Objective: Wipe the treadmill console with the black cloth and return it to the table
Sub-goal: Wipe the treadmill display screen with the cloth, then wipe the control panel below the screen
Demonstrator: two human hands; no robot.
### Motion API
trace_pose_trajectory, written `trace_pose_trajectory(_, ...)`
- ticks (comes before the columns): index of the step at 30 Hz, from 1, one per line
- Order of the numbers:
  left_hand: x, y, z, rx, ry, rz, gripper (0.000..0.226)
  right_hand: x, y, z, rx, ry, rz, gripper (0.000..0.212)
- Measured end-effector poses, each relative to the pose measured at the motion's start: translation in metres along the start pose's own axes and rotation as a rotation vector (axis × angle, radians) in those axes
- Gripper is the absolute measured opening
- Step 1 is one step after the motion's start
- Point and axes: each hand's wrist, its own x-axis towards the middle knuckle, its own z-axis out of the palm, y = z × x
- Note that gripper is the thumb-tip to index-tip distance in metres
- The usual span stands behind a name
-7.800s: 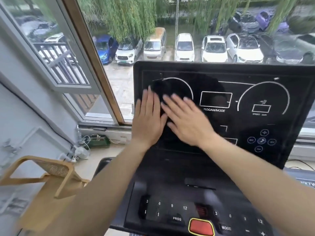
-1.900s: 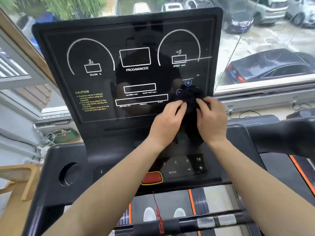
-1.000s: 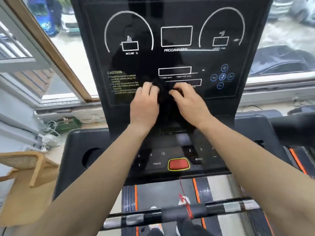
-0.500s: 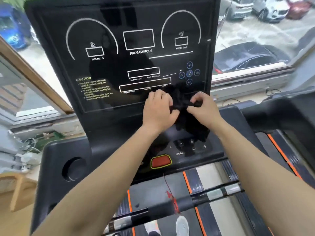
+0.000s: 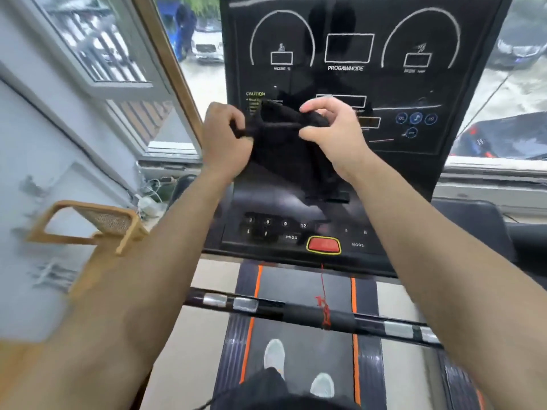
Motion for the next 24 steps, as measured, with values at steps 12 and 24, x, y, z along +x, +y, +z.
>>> trace_pose_trajectory(12,-0.148,-0.105,0.010,0.501,-0.682,0.066,0.042,-0.103,0.150,0.043,-1.154,-0.401,-0.118,0.062)
trace_pose_trajectory(24,-0.137,-0.160,0.081,0.561,-0.637,0.159,0.059,-0.047,0.184,0.081,-1.268,-0.578,-0.242,0.070)
